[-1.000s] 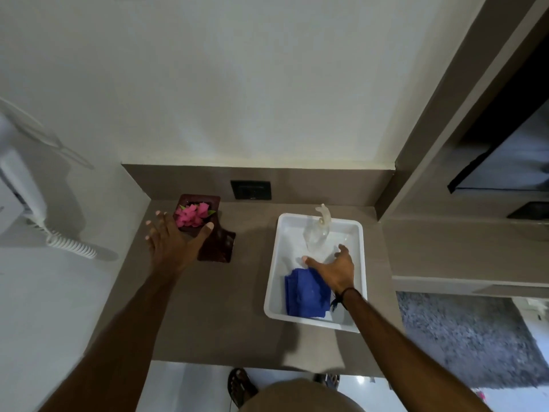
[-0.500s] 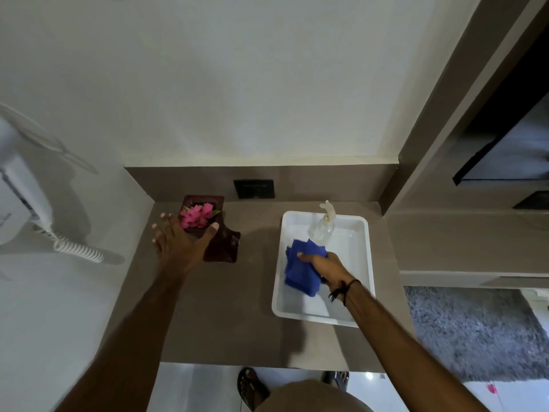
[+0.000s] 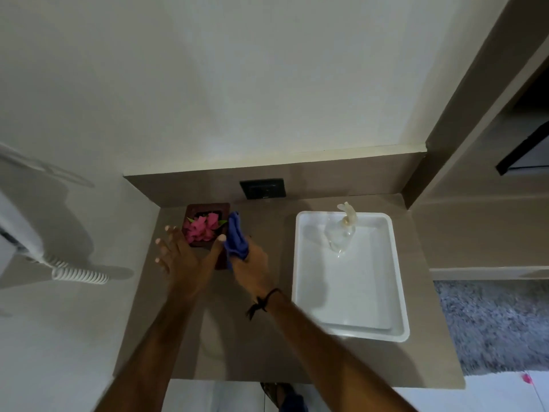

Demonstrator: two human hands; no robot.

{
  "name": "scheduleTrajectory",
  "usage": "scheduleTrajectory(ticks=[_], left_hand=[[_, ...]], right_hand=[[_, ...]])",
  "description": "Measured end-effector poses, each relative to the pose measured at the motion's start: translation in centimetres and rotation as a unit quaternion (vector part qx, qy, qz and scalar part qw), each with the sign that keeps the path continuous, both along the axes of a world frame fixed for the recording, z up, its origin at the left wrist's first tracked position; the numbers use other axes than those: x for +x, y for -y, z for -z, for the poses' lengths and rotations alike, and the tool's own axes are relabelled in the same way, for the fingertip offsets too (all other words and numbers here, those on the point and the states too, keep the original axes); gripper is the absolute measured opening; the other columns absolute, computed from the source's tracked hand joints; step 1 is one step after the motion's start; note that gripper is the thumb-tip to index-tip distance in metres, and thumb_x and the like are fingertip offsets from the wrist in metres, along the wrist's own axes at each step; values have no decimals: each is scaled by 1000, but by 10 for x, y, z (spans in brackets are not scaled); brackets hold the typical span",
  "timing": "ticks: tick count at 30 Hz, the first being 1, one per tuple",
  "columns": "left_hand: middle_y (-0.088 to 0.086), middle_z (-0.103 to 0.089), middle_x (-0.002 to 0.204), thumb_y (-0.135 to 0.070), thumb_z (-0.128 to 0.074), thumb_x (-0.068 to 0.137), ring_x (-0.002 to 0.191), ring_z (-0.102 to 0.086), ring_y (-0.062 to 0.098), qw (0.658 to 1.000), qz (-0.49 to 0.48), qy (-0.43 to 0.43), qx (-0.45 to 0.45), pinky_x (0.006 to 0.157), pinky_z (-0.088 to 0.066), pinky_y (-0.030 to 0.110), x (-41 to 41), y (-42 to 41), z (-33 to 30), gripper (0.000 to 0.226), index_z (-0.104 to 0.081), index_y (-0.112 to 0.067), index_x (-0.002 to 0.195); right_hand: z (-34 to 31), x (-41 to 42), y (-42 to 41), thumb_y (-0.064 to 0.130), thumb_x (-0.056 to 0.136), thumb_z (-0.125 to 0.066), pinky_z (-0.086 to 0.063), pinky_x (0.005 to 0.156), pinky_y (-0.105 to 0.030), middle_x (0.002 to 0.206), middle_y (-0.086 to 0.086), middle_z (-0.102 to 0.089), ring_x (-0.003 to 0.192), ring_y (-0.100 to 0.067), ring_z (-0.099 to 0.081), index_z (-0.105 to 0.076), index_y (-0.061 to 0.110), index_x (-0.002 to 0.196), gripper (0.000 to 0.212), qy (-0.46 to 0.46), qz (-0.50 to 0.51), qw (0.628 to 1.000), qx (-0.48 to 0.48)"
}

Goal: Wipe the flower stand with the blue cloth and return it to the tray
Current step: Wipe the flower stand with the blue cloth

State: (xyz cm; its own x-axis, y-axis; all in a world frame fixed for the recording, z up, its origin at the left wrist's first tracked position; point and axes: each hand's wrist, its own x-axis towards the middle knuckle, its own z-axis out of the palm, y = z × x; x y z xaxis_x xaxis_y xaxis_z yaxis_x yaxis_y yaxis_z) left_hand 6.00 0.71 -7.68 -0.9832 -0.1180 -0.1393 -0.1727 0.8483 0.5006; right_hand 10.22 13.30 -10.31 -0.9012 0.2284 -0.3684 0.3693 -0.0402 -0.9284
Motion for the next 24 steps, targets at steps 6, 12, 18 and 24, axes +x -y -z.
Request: scheduleTrajectory(ticks=[6, 12, 18, 24], left_hand=[[5, 8, 170, -102, -27, 56, 155, 14, 26, 1000, 2, -10, 4, 122, 11, 50, 0, 1, 5, 137, 8, -17, 158], [6, 7, 170, -101, -28, 57, 155, 13, 27, 1000, 4, 0, 5, 121, 10, 49, 1, 0, 2, 136, 9, -19, 158], [6, 8, 170, -98, -31, 60, 155, 14, 27, 1000, 6, -1, 16, 123, 10, 51, 1, 0, 2, 133, 9, -18, 158], [4, 7, 170, -100, -31, 57, 155, 14, 27, 1000, 5, -2, 15, 122, 10, 51, -2, 1, 3, 136, 9, -18, 158]], right_hand=[[47, 4, -2, 6, 96, -53, -46, 105, -36, 142, -13, -57, 124, -33, -59, -23, 20, 159, 70, 54, -112, 982, 142], [32, -25, 1, 1, 91, -51, -52, 91, -33, 126, -13, -68, 114, -34, -65, -58, 11, 136, 47, 101, -15, 991, 81], [26, 1, 9, 0, 92, -58, -49, 70, -2, 107, -9, -73, 89, -16, -69, -64, 3, 129, 38, -15, -6, 998, 64], [60, 2, 0, 13, 96, -53, -53, 100, -45, 139, -14, -59, 120, -35, -61, -33, 16, 155, 62, 40, -129, 970, 204]])
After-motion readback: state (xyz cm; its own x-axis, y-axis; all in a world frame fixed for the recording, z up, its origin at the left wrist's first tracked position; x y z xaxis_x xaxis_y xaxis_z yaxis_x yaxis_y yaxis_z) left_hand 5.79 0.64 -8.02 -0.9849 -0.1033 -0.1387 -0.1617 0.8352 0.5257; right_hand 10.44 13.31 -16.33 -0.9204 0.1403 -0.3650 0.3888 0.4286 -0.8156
